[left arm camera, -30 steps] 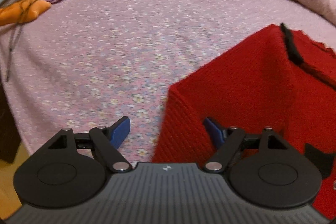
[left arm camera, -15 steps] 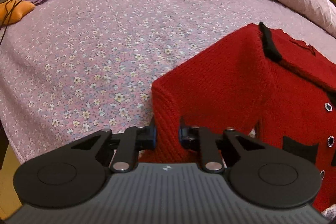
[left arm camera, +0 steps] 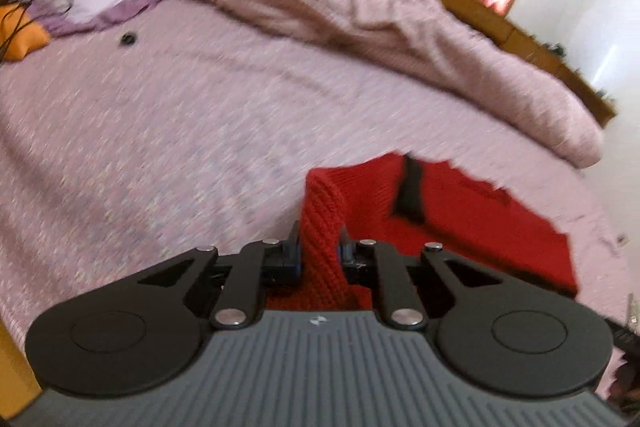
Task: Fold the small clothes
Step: 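Grasp the side edge with the left tool and fold it over the body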
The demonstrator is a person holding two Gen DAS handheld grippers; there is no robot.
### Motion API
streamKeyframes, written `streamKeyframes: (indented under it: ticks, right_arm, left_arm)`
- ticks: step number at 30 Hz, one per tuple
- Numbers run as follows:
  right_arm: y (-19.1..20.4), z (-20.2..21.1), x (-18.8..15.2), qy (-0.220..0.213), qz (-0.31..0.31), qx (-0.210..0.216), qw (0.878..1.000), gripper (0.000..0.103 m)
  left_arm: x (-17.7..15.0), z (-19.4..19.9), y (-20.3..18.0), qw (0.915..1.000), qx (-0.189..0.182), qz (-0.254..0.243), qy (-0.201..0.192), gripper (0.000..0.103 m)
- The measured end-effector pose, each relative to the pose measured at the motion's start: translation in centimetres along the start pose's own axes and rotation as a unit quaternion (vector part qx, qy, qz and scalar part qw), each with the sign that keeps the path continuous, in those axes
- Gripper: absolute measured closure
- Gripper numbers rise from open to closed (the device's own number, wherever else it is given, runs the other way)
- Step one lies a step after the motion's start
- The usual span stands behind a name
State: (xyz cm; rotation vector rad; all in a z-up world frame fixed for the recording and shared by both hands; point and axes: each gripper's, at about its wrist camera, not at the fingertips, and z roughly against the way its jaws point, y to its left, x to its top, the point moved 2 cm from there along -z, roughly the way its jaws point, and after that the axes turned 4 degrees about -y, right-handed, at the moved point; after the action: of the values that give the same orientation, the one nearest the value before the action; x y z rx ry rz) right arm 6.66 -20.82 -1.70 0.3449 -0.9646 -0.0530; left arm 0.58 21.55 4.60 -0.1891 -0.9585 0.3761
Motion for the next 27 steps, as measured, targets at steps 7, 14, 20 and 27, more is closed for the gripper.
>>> streamKeyframes:
  ticks: [7,14,20,27]
  right_arm:
    - [-0.6,0.4,-0.3,-0.003,-0.005,0.005,1.000,0.052]
    - [-1.6,0.7,-0.3,-0.013,-0.011,0.000,1.000,0.052]
    - [-2.9,1.0,-0.4,-0.023,-0.010,-0.017,1.000,0.052]
    - [-4.5,0.5,-0.7,-0.015,-0.025,-0.031,0.999,0.052]
  left_arm:
    - [3.4,0.1,-5.9,0.9980,-0.061,-0.005,-0.017,0.087]
    - [4.1,-3.3,-13.3,0.9934,-0.110,-0.032,-0.005,0.087]
    - [2.2,-8.7,-18.0,0.9911,-0.114,-0.058,0.037,0.087]
    - [-1.3,-15.5,-20.5,0.9887,-0.087,-0.078,0.093,0.087]
